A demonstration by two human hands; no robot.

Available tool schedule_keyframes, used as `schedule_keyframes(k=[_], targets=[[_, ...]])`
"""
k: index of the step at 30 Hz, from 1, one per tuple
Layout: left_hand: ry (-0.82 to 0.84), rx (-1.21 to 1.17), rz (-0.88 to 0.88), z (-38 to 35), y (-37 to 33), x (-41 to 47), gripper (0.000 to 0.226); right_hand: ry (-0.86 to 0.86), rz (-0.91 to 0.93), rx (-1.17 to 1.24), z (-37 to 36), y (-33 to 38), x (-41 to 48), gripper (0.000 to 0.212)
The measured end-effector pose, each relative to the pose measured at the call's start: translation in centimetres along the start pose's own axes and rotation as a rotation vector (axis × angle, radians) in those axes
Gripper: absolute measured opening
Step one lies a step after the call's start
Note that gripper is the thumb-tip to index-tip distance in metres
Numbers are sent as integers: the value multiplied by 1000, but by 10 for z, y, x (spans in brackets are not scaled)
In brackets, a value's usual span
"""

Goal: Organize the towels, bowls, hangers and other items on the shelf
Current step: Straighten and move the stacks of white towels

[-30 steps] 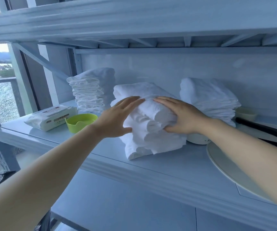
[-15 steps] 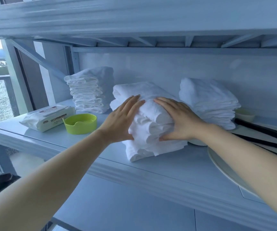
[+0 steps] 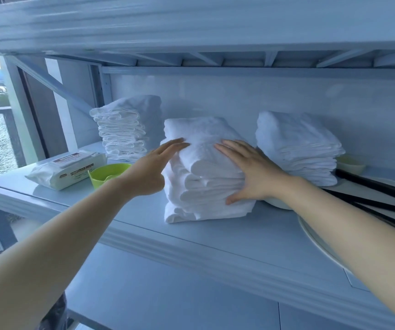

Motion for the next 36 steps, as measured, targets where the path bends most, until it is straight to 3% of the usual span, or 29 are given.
schedule_keyframes(k=[4, 9, 13, 18, 20, 22, 24, 26, 29, 36], targets=[[36, -200, 5, -2, -18, -10, 75, -11, 4, -64, -9, 9, 2, 136], [-3, 45, 67, -18, -23, -4, 113, -115, -75, -81, -15, 17, 1, 121], [-32, 116, 72, -7, -3, 6, 109, -171, -104, -72, -17, 33, 8, 108], [-93, 204, 134, 15, 17, 2, 112, -143, 7, 76, -11, 33, 11, 104], [-143, 286, 52, 14, 11, -1, 121, -133, -3, 43, -13, 34, 12, 101], [-154, 389, -140, 8, 2, -1, 124, -146, -30, -16, -15, 38, 18, 97], [-118, 470, -258, 3, -3, -1, 114, -164, -45, -61, -17, 42, 25, 93], [-103, 506, -268, 1, -1, 1, 100, -176, -52, -78, -19, 44, 30, 89], [-137, 435, -194, 3, 10, 0, 86, -191, -52, -122, -23, 51, 37, 84], [-132, 425, -84, 8, 35, 7, 77, -236, -84, -237, -32, 77, 60, 82]])
Point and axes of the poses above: each hand's wrist, its own x-axis towards the middle knuckle, its own z-axis out of the back of the hand, y = z × x, the point moved 1 cm from there along x, towards the middle knuckle, and after that the axes turned 7 degrees about -x, right-handed, at the moved point
